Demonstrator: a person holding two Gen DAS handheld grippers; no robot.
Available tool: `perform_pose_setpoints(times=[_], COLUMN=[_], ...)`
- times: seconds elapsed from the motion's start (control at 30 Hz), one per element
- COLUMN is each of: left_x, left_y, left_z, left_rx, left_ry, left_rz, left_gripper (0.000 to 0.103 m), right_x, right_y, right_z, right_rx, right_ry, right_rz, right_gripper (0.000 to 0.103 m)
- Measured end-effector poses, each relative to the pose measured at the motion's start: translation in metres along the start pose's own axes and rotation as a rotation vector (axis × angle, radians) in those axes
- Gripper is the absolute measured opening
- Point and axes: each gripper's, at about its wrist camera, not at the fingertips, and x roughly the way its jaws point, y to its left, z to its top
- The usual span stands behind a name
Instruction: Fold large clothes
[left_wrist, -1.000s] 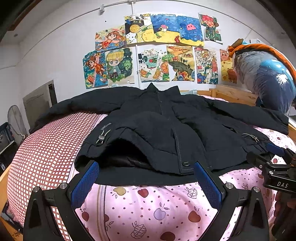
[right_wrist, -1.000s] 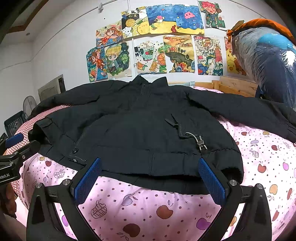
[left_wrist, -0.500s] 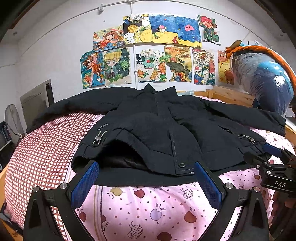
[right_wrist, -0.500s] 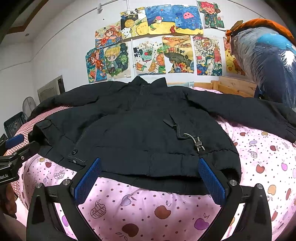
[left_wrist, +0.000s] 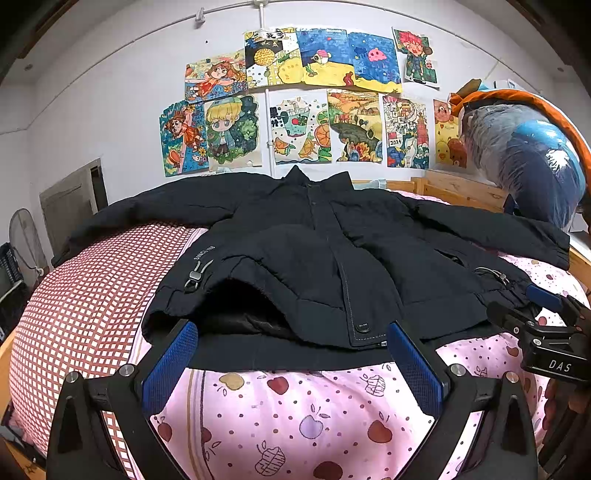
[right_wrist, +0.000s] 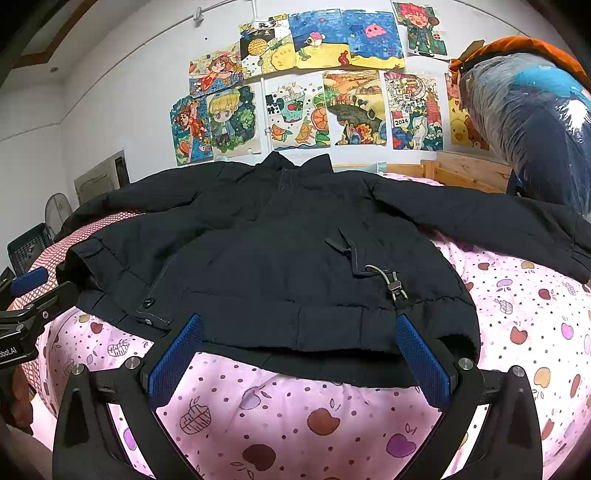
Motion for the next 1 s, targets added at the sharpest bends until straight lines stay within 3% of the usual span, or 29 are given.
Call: perform_pose_setpoints(times=[1.0], left_x=[0.0021], left_y=[0.0058], left_z=[-0.0018], left_rx=[0.003], left_ry=[0.007], left_rz=[0.003], left_gripper=[0.103], right_x=[-0.0004], right_y=[0.0002], right_z=[0.0004], right_rx=[-0.004], right_ry=[0.001], right_rz=[-0.004], right_gripper=[0.102])
